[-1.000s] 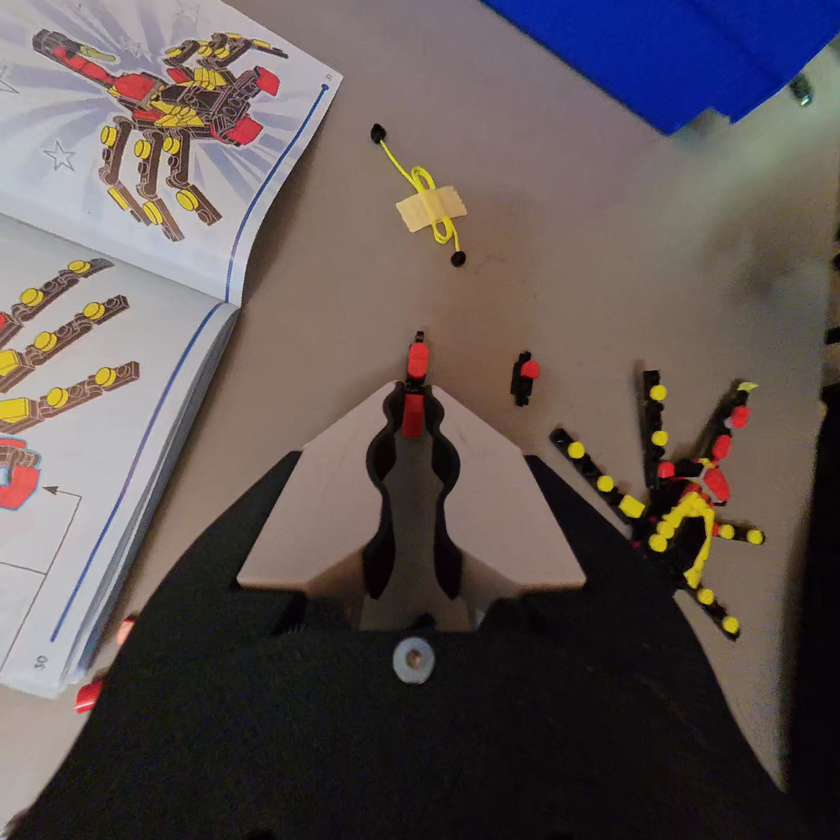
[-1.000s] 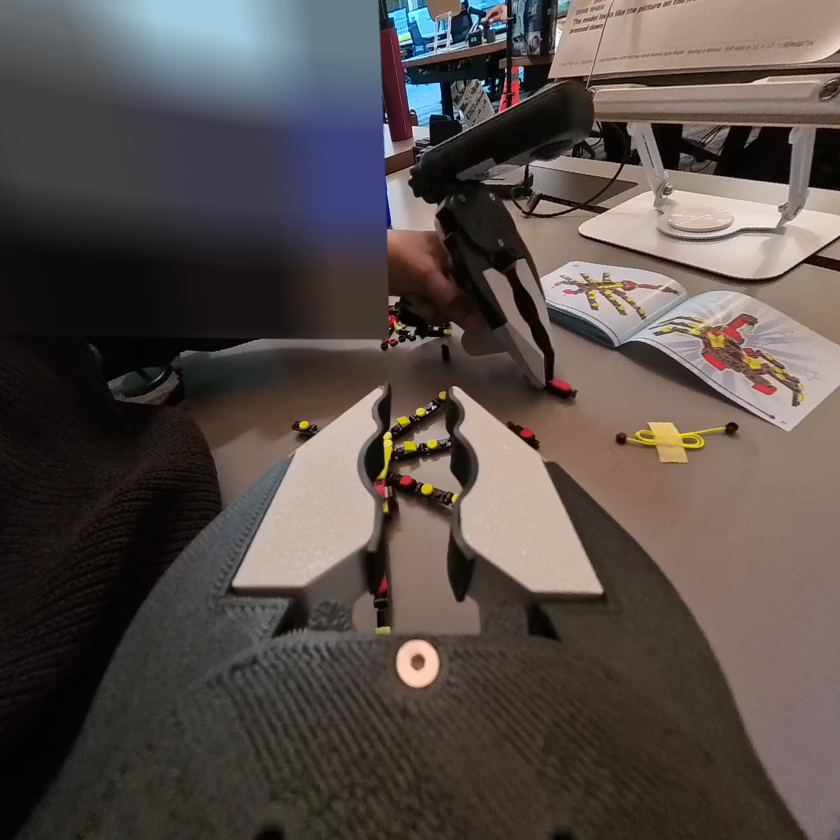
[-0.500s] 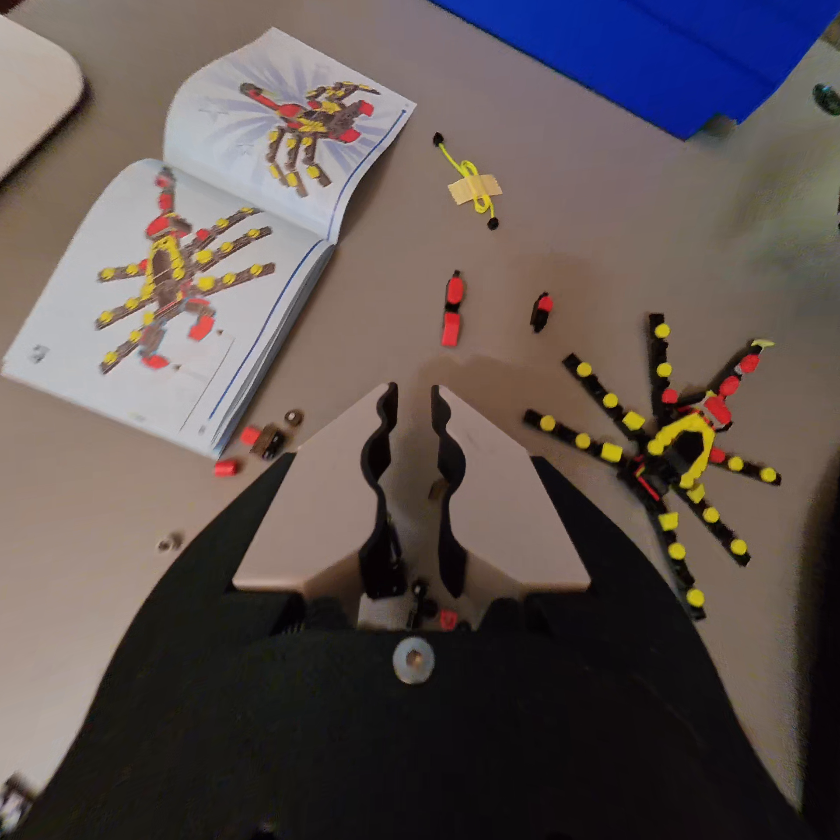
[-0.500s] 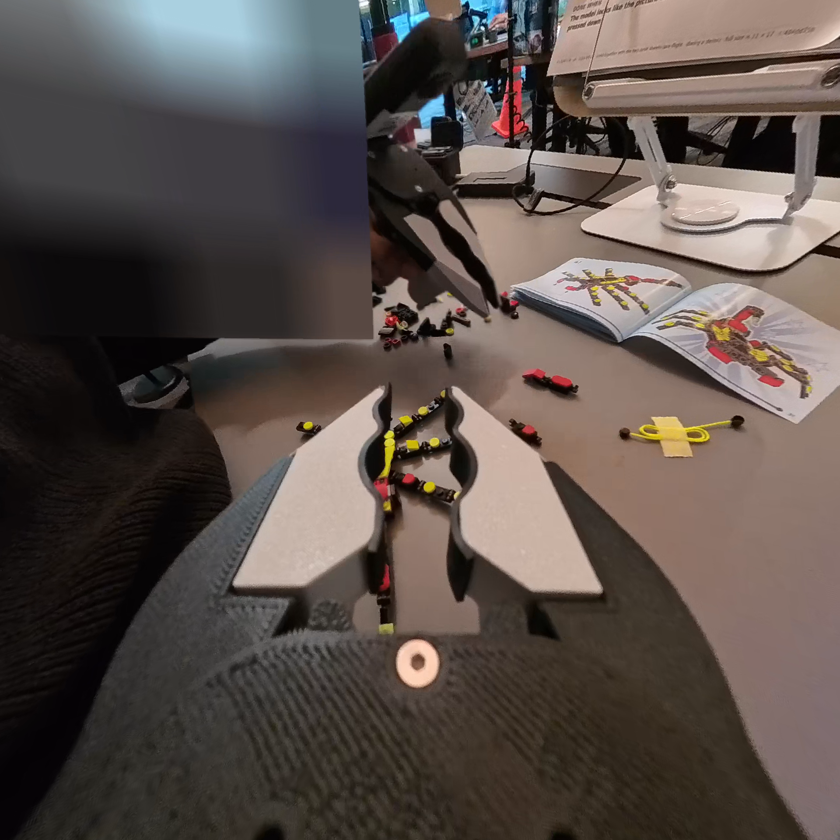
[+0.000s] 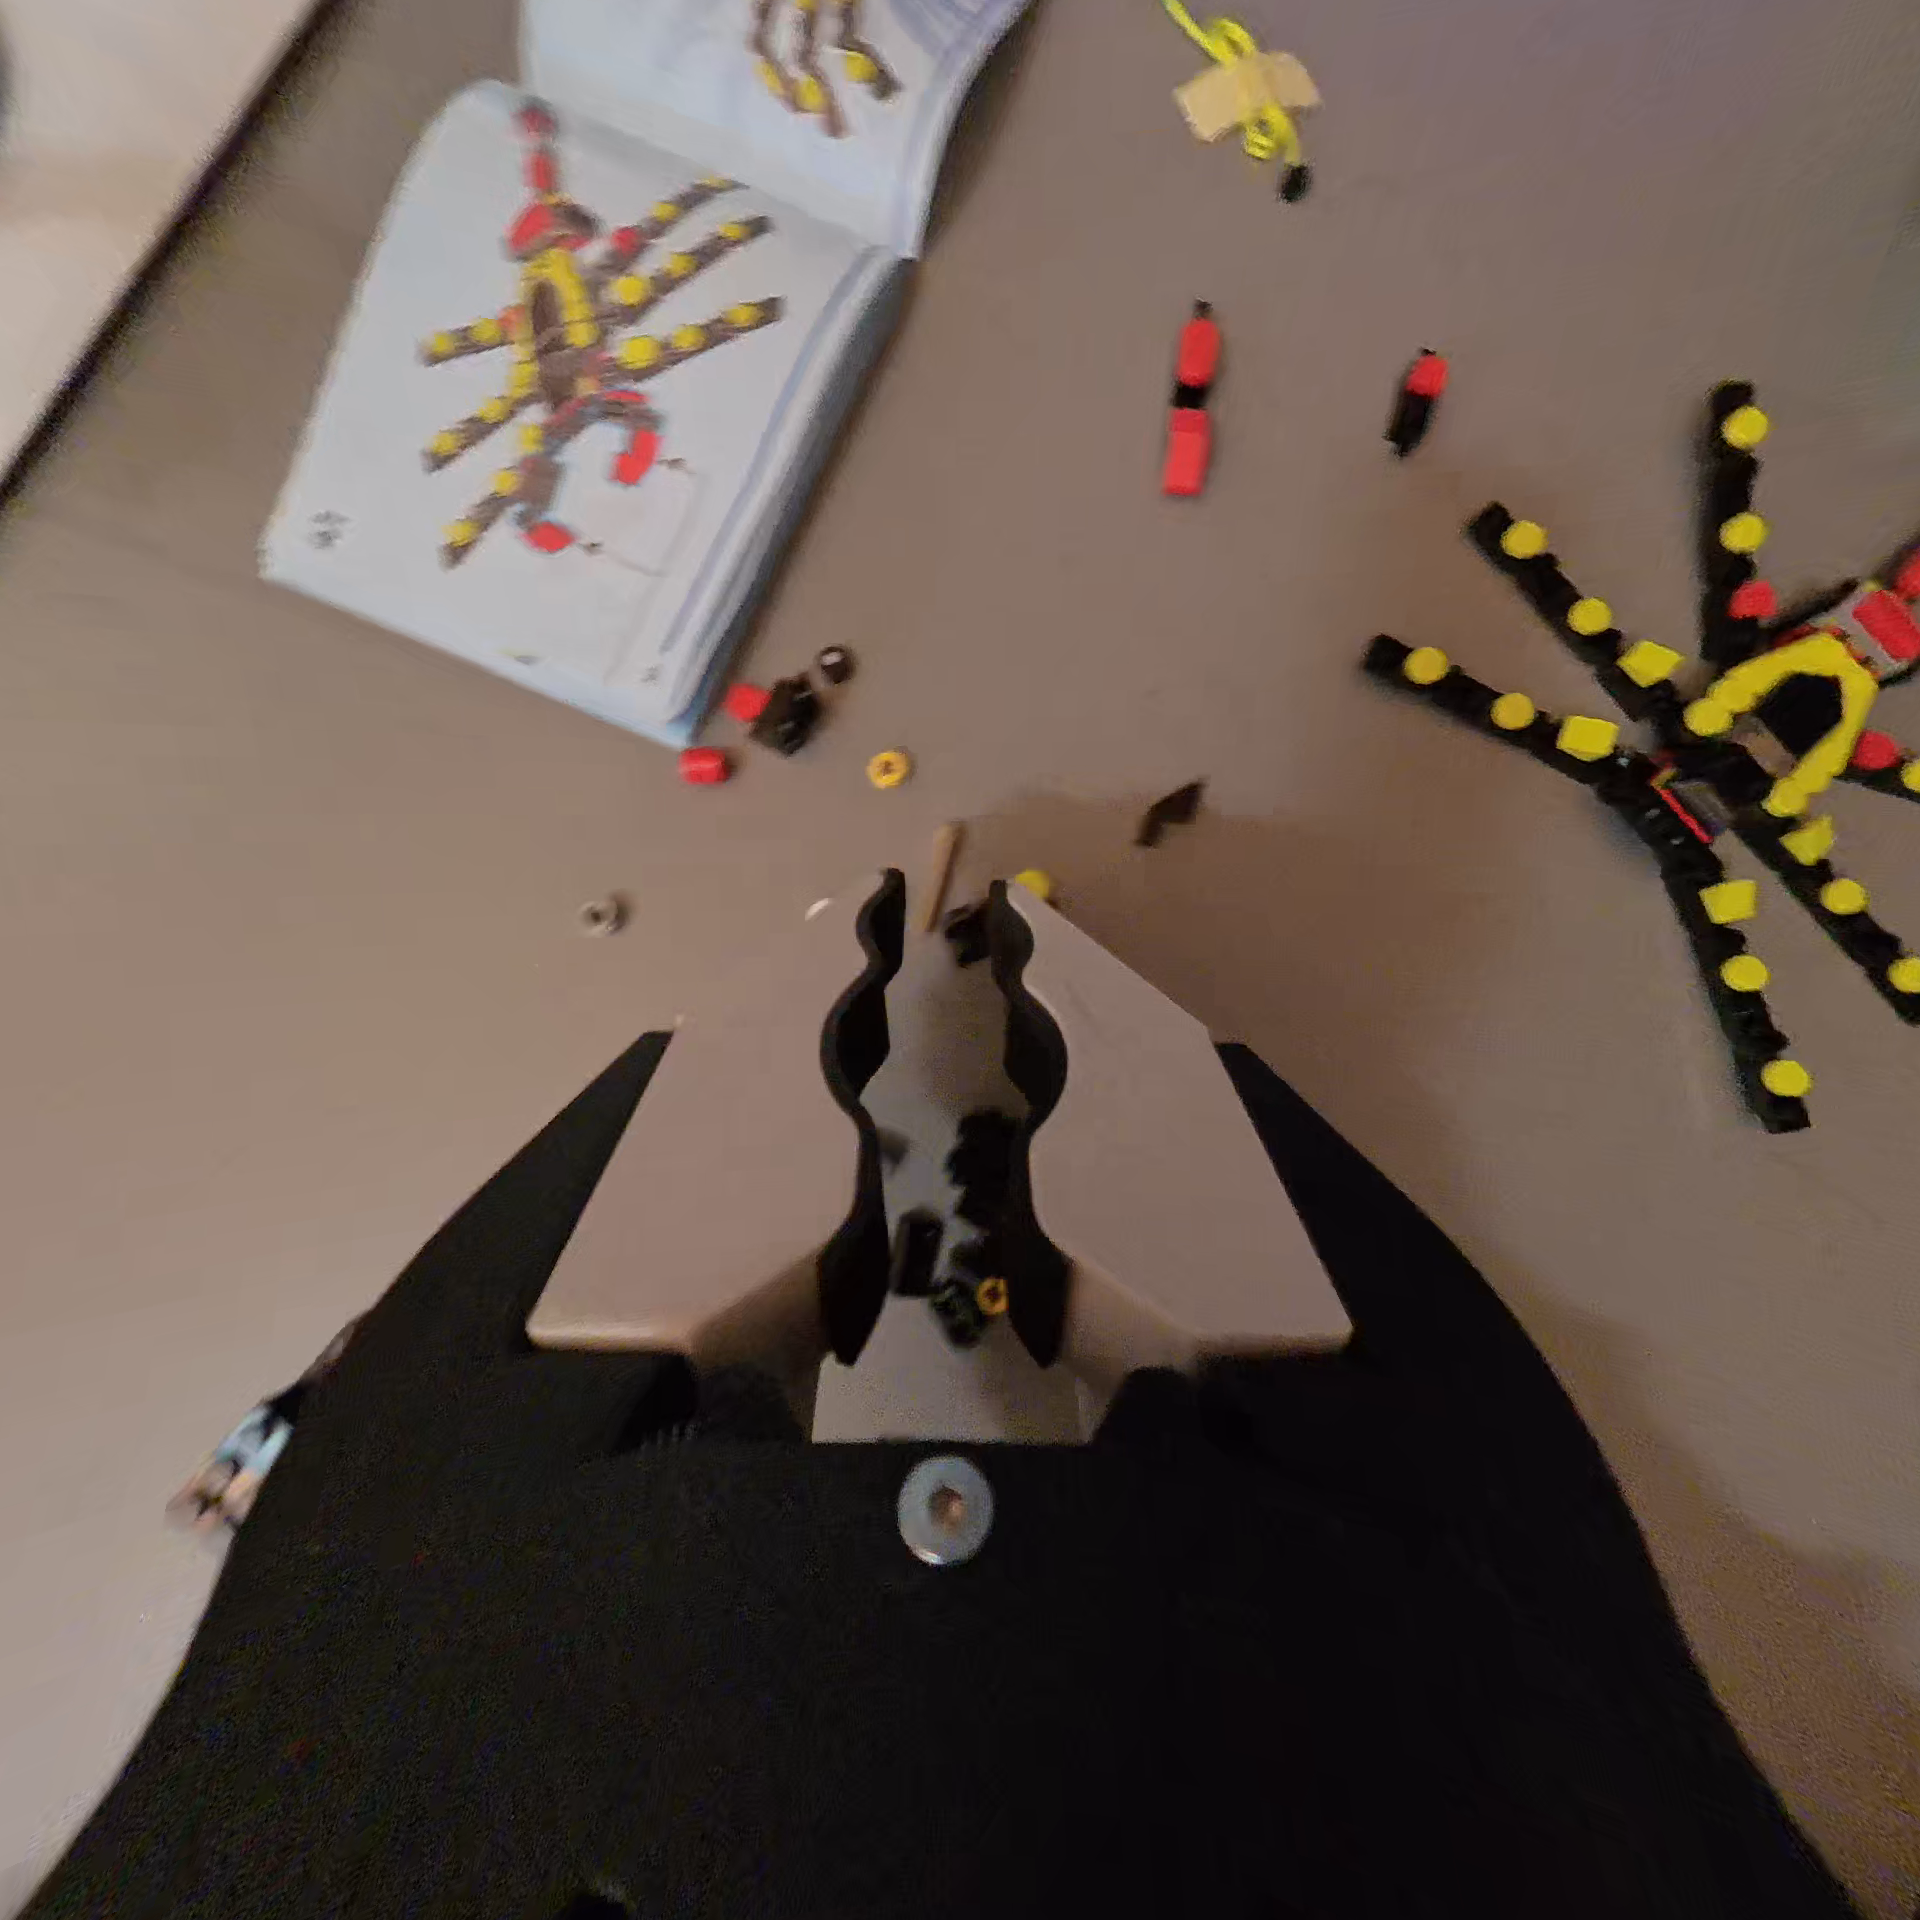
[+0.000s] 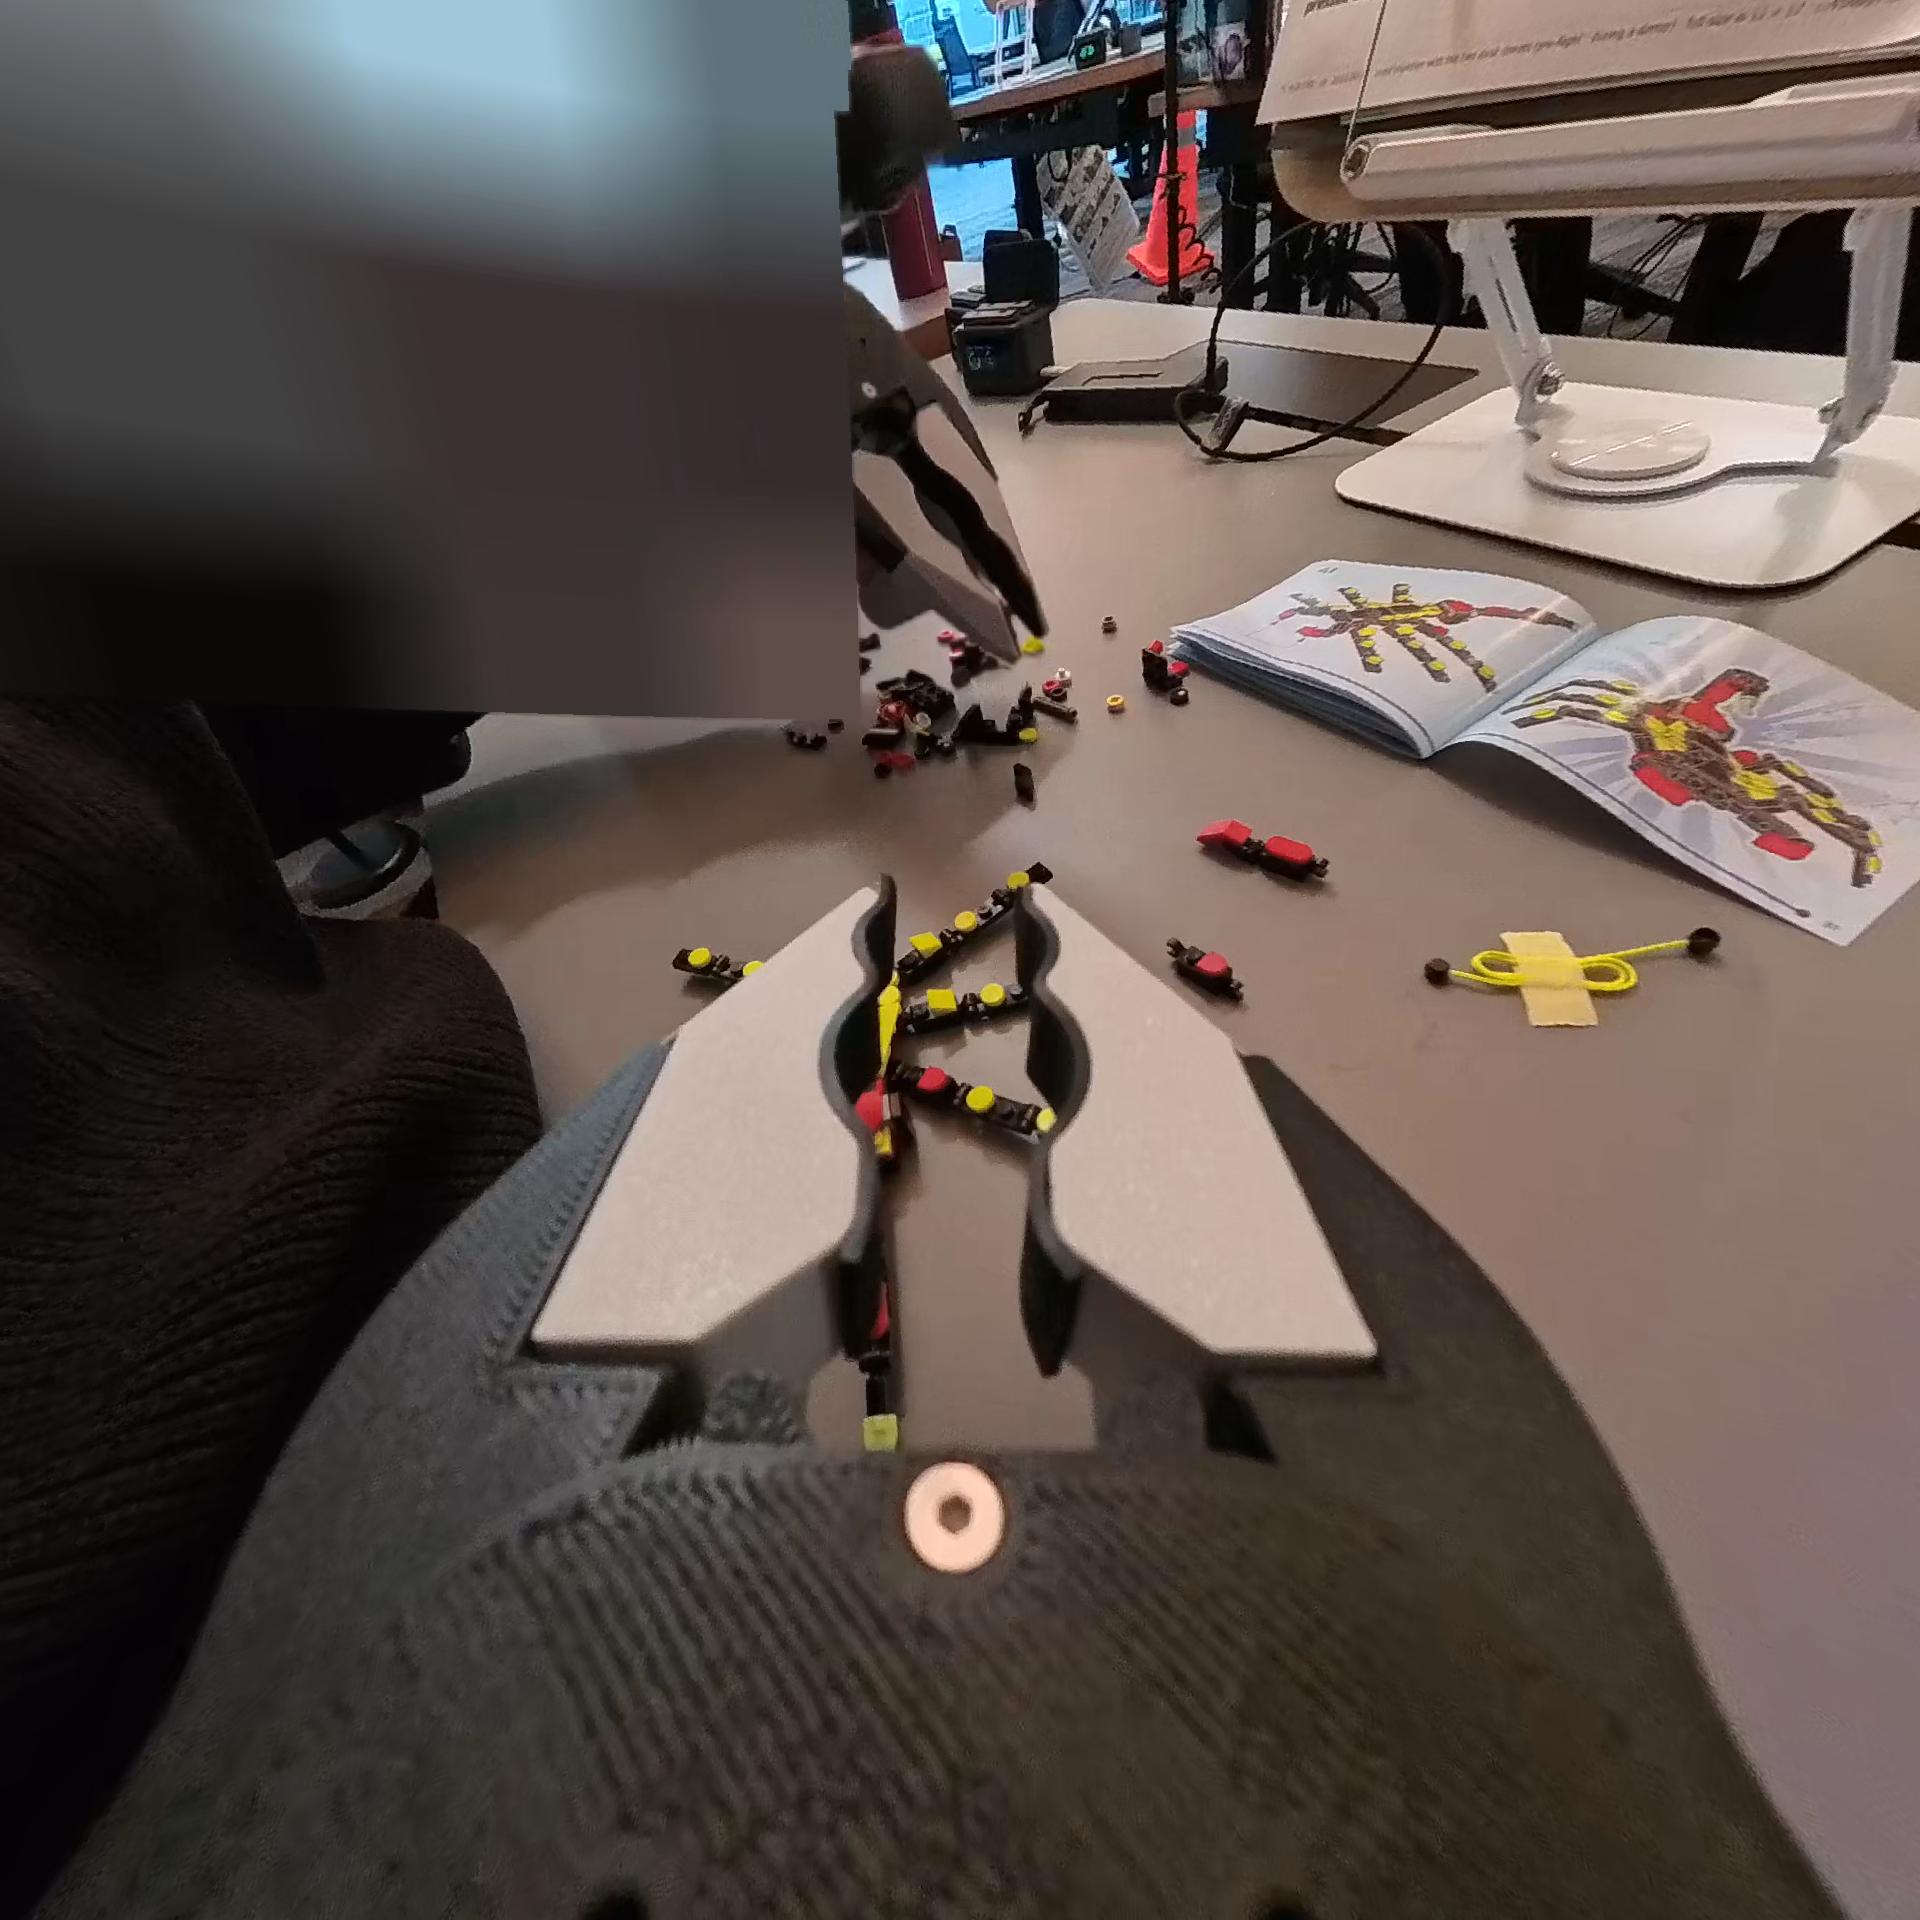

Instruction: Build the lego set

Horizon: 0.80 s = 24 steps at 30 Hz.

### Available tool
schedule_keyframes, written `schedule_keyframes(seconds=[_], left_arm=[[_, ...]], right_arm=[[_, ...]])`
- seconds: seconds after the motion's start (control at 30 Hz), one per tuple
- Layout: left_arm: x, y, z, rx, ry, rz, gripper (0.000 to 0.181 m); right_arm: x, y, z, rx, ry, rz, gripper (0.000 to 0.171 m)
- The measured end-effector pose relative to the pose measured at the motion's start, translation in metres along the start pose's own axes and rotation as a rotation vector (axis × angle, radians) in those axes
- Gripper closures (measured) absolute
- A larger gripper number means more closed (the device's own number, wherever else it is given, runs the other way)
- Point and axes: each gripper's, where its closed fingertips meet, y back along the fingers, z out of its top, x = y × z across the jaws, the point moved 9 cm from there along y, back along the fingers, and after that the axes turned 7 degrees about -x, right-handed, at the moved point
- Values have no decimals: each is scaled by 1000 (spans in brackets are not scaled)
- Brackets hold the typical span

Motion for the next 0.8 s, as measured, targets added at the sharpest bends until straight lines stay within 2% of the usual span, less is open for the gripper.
schedule_keyframes(seconds=[0.2,0.33,0.57,0.8], left_arm=[[33,18,-17,-94,148,152,174],[41,14,-17,-137,228,157,173],[39,-12,-1,-196,153,183,176],[39,-40,9,-154,84,169,180]], right_arm=[[-2,-1,-2,4,-12,2,150],[-2,-3,-3,15,-12,2,150],[-6,-5,-7,26,-29,-2,150],[-4,-6,-6,28,-15,-2,151]])
